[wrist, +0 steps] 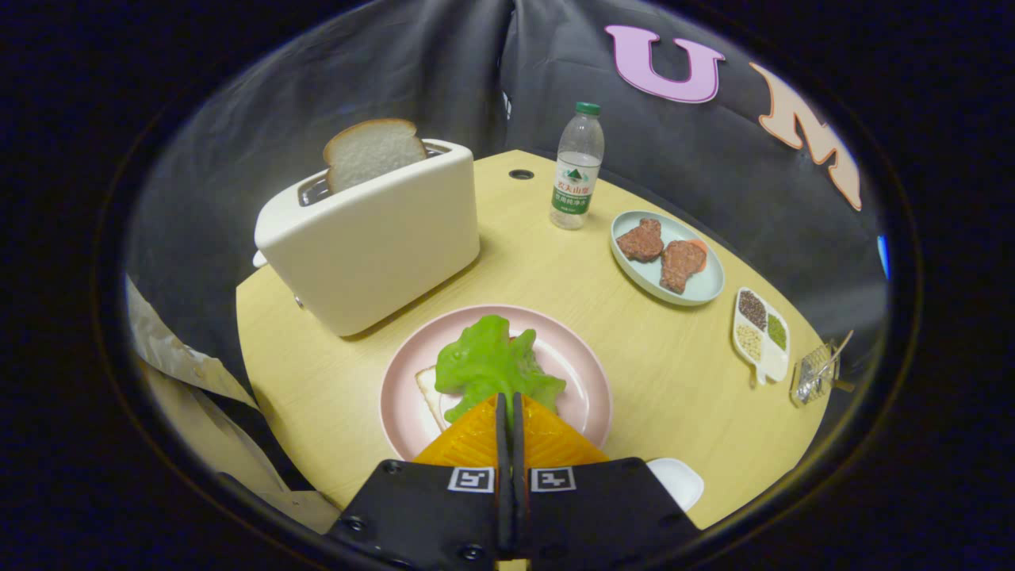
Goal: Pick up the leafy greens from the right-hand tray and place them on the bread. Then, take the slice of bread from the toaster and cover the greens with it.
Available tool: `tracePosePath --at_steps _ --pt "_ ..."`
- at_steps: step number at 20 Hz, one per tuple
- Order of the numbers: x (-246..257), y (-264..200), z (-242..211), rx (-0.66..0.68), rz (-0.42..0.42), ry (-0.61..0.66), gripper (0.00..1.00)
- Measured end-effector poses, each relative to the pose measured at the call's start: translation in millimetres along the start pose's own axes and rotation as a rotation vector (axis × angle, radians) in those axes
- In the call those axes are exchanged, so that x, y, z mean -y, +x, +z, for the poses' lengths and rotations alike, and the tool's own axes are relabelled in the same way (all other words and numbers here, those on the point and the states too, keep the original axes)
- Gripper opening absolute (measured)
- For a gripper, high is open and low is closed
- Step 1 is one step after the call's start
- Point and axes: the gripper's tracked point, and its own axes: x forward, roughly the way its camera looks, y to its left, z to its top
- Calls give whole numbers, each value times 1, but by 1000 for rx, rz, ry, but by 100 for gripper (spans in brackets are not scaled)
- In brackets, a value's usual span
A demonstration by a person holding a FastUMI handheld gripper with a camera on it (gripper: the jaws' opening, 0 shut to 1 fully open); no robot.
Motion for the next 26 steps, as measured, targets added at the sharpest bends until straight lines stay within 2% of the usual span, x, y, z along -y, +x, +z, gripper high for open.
tracePosePath --at_steps 5,10,11,15,20,26 --pt "-15 14 -8 -22 24 74 3" --pt "-9 22 -27 -72 -34 54 3" --pt "-7 21 -30 -88 -50 40 6" --pt "-6 21 -33 -90 -105 -9 28" --pt "0 8 -17 -49 -157 17 99" --pt "-4 -21 37 21 -167 14 99"
